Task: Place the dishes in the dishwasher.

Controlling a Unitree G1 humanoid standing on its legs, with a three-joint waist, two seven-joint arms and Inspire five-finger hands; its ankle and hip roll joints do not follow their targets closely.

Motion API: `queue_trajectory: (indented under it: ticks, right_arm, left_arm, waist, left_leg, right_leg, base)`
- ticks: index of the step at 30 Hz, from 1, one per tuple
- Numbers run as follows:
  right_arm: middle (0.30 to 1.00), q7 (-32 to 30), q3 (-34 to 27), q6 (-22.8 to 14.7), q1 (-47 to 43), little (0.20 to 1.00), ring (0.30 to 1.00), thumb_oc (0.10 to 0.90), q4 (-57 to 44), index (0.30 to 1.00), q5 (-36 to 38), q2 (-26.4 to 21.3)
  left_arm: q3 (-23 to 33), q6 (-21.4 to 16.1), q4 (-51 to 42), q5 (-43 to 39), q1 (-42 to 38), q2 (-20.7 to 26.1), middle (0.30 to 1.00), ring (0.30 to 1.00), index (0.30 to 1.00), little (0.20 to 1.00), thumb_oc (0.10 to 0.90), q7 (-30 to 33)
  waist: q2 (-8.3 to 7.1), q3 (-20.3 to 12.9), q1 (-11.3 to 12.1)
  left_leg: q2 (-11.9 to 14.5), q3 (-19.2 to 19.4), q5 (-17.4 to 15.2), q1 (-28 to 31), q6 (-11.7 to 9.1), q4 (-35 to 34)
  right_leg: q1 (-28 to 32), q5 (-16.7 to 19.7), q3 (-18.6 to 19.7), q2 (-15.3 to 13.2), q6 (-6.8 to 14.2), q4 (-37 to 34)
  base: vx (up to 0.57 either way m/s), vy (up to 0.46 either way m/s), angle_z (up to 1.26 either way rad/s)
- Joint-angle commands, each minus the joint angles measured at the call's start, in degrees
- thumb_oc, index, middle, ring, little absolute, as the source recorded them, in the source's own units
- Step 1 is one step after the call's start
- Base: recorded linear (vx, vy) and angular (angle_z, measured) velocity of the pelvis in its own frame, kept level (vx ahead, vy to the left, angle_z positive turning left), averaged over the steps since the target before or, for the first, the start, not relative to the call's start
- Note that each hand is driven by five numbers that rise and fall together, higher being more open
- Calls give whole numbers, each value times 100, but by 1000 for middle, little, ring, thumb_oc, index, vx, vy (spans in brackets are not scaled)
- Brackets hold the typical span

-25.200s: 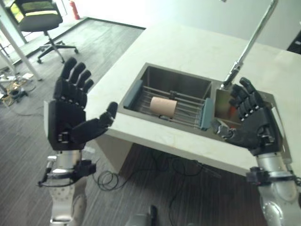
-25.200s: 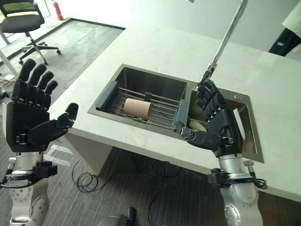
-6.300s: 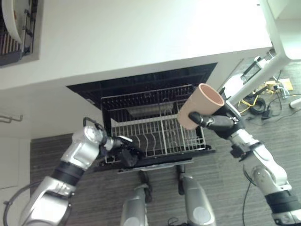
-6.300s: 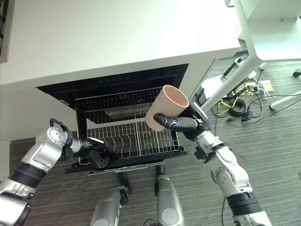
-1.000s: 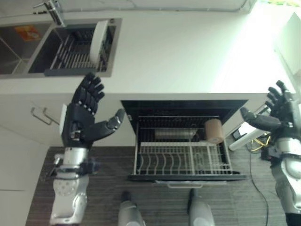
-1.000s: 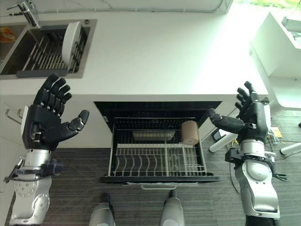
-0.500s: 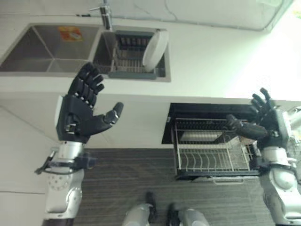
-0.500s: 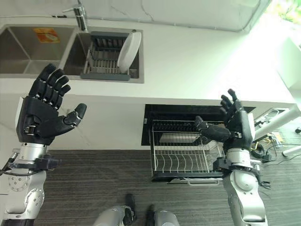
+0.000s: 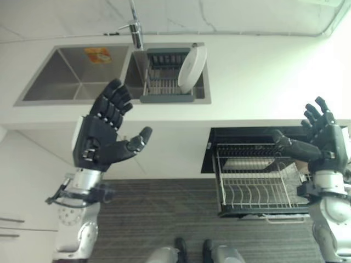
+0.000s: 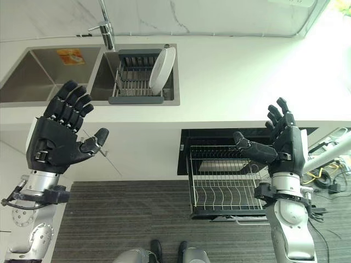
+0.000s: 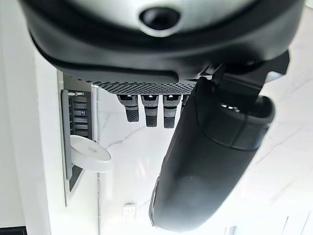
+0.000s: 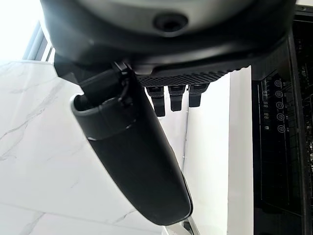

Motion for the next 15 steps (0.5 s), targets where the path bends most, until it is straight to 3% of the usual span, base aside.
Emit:
queue_trajectory:
  ticks: [1, 2, 3, 5, 6, 7, 10, 11, 15]
  right_arm:
    - [900, -25, -299, -637, -579, 900, 900, 800, -268, 900, -277, -410]
    - [900, 4, -278, -615, -629, 900, 900, 800, -247, 900, -282, -416]
    - [900, 46, -230, -601, -694, 900, 900, 800, -230, 900, -299, -431]
    - [900, 131, -233, -614, -675, 900, 900, 800, -238, 900, -244, -487]
    - [900, 262, -282, -615, -635, 900, 900, 800, -252, 900, -139, -536]
    - [900, 312, -338, -613, -613, 900, 900, 800, -233, 900, -47, -596]
    - [900, 343, -428, -642, -531, 900, 900, 800, -240, 900, 134, -609]
    - [900, 294, -516, -613, -414, 900, 900, 800, -306, 900, 200, -579]
    - [900, 6, -594, -573, -356, 900, 900, 800, -449, 900, 125, -425]
  left_arm:
    - [58, -529, -783, -263, -350, -18, 900, 900, 900, 900, 800, -119]
    - [55, -545, -774, -286, -347, -21, 900, 900, 900, 900, 800, -106]
    - [40, -596, -766, -293, -318, -19, 900, 900, 900, 900, 800, -42]
    - [46, -669, -769, -290, -246, -27, 900, 900, 900, 900, 800, 20]
    - [98, -756, -803, -279, -132, -75, 900, 900, 900, 900, 800, 38]
    - [172, -879, -808, -358, 33, -142, 900, 900, 900, 900, 800, -74]
    - [221, -904, -802, -419, 107, -122, 900, 900, 900, 900, 800, -247]
    - [265, -898, -777, -449, 57, 36, 900, 900, 900, 900, 800, -272]
    - [273, -829, -910, -498, -277, 332, 900, 900, 900, 900, 800, -334]
  waist:
    - [1, -255, -109]
    - [30, -250, -107]
    - [173, -227, -93]
    - [377, -266, -61]
    - [489, -304, -2]
    - [536, -328, 40]
    - [572, -460, 13]
    - [581, -541, -25]
    - [488, -656, 10]
  left_leg:
    - [1089, 218, 246, 12, -5, 268]
    - [1158, 288, 280, 35, 9, -23]
    - [1476, 264, 223, -185, 2, -374]
    - [1843, -78, 281, -623, -158, -374]
    - [2027, -595, 542, -1021, -313, -374]
    - [2079, -871, 629, -1175, -367, -374]
    - [2135, -709, 315, -1054, -335, -374]
    - [1997, -709, 134, -894, -265, -374]
    - [1639, -772, -147, -739, -129, -374]
  right_leg:
    - [264, 316, -3, 273, 323, -436]
    - [280, 298, 51, 285, 352, -436]
    - [340, 190, 182, 373, 445, -436]
    - [385, 75, 323, 525, 508, -436]
    - [473, -41, 569, 621, 531, -436]
    - [575, -129, 747, 645, 537, -436]
    - [694, -191, 738, 389, 705, -436]
    - [724, -149, 747, 243, 865, -436]
    - [696, -9, 687, -102, 1169, -436]
  base:
    - [134, 151, 13]
    - [203, 332, 18]
    - [209, 377, 10]
    - [283, 400, -31]
    - [420, 445, -91]
    - [417, 443, -104]
    - [291, 383, -111]
    - [194, 293, -45]
    - [114, 248, 0]
